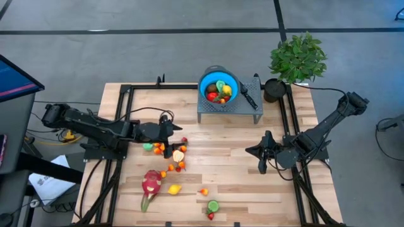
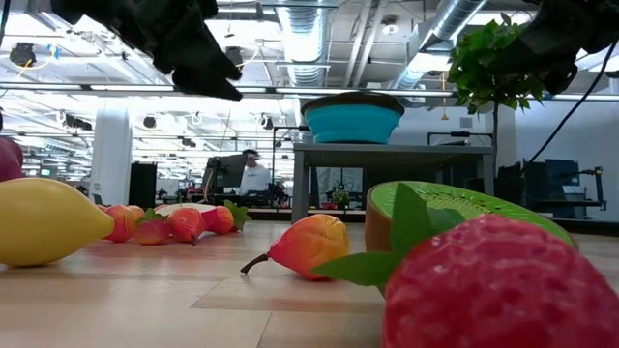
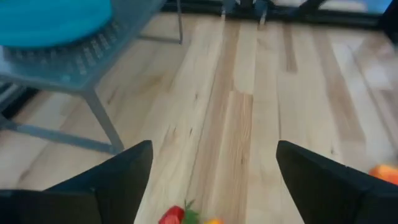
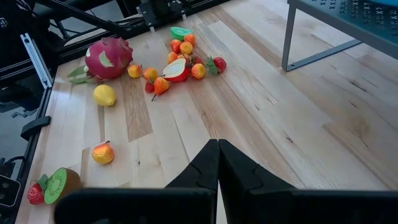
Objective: Pick & Place Fruit
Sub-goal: Put the apple into the strainer bowl
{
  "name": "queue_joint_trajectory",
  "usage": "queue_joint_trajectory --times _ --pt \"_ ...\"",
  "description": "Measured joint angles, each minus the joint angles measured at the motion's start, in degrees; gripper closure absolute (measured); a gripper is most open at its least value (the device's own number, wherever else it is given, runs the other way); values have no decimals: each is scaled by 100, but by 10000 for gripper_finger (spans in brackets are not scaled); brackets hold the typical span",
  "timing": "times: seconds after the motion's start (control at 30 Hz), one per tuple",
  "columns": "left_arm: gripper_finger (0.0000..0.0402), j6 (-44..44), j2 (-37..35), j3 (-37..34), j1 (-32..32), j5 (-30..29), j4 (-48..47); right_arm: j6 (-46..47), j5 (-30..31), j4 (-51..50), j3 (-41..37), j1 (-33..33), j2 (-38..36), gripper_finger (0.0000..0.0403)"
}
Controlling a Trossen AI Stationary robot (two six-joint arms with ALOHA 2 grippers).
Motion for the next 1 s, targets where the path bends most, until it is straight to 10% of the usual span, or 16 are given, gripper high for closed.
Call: queue_joint_trajectory --times 0.43,1.0 --pt "91 4 1789 -7 -259 632 -182 0 -1 -7 0 0 -2 403" --pt "88 -156 1983 -2 -255 988 -856 -1 -1 -26 0 0 -2 403"
